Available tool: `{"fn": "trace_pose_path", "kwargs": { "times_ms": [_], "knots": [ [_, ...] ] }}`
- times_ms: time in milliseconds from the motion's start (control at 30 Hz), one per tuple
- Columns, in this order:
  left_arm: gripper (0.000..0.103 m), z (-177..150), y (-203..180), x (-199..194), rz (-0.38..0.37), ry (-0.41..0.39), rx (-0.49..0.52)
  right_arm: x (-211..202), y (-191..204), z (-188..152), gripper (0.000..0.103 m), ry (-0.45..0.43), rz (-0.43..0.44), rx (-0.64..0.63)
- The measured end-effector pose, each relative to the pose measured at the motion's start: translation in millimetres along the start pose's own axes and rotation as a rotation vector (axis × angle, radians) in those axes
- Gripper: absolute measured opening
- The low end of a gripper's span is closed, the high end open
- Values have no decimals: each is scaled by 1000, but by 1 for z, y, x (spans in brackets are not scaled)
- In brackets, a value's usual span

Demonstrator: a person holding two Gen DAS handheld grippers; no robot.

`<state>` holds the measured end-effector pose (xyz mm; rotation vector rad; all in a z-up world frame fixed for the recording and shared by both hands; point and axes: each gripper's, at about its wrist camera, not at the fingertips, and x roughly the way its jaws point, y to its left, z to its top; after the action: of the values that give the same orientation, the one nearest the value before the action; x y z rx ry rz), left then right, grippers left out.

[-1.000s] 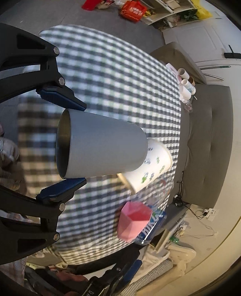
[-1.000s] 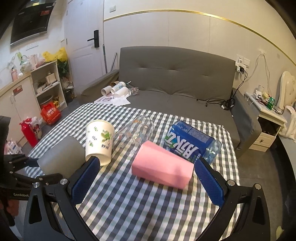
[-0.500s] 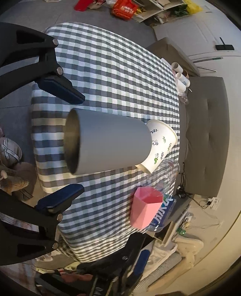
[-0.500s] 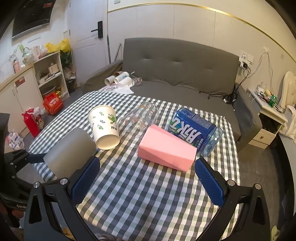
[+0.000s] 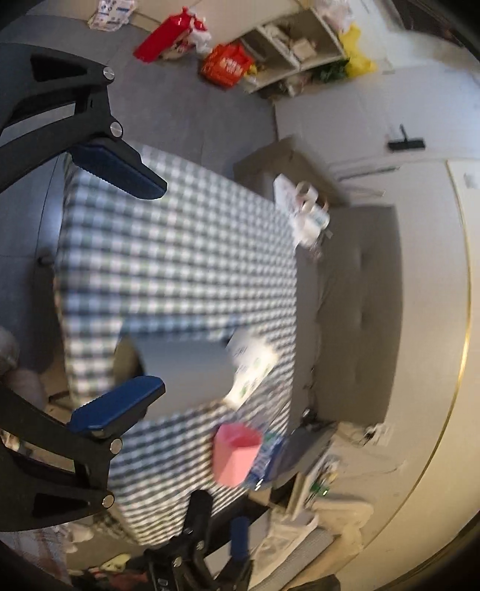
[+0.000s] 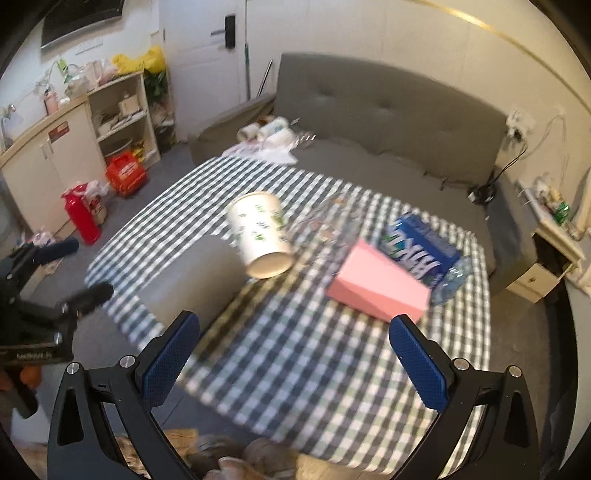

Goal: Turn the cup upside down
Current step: 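Grasp the grey cup with the right gripper while the left gripper releases it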

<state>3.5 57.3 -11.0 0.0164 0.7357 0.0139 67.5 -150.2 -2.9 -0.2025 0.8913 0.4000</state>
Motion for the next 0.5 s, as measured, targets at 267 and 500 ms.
{"fn": "trace_pose_path", "kwargs": {
  "times_ms": [267, 500],
  "knots": [
    [99, 19, 35, -3, 91, -88, -45, 38, 15, 40, 103, 190, 89, 116],
    [100, 23, 46, 21, 83, -73, -66, 84, 17, 56, 103, 306, 103, 210]
  ]
}}
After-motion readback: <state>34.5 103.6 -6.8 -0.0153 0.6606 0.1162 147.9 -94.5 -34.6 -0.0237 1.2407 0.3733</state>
